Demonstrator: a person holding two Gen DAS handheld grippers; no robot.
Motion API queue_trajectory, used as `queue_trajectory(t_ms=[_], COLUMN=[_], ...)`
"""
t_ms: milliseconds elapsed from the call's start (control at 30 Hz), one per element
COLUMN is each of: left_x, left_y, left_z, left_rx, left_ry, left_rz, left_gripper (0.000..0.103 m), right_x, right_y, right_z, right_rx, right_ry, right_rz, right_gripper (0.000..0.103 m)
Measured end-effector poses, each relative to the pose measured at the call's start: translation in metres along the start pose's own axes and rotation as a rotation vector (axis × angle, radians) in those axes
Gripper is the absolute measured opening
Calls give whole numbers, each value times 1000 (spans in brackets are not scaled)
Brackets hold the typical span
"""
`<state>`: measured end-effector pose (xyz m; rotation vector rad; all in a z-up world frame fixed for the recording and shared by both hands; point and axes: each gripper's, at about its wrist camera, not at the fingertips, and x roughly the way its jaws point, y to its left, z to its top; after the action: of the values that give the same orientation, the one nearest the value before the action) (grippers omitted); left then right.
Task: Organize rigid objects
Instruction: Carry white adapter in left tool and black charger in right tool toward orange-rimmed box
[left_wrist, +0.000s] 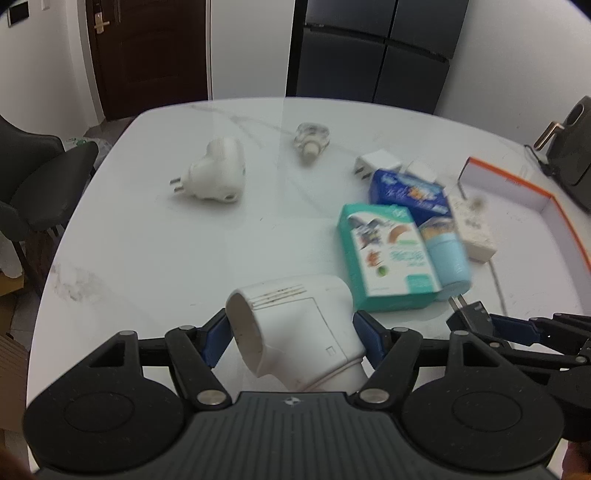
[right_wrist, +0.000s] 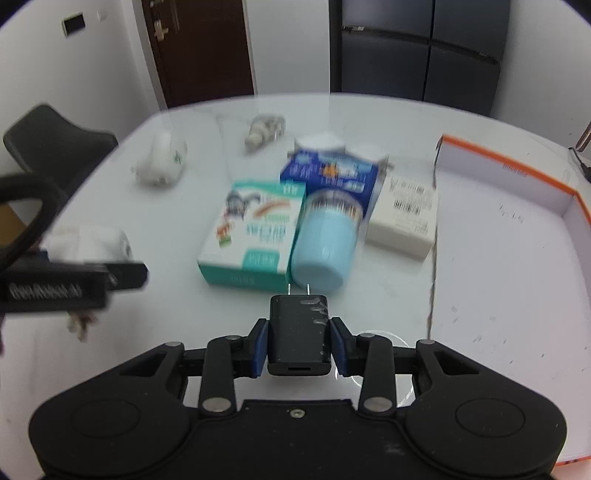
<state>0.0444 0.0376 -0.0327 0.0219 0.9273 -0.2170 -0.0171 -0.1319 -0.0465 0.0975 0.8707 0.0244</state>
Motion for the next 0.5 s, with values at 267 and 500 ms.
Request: queue_trajectory(t_ms=[267,500], left_x=[-28,-45], left_y=[-35,-72], left_z=[17,22], left_rx=[-14,34], left_ry=[-55,-90], left_rz=[-23,-55], left_gripper=[72,72], right_x=[-47,-75], right_y=[-15,-41], right_z=[24,29], right_rx=[37,86], right_ry=[-84,-107], right_rz=[-14,-48], right_gripper=[44,44])
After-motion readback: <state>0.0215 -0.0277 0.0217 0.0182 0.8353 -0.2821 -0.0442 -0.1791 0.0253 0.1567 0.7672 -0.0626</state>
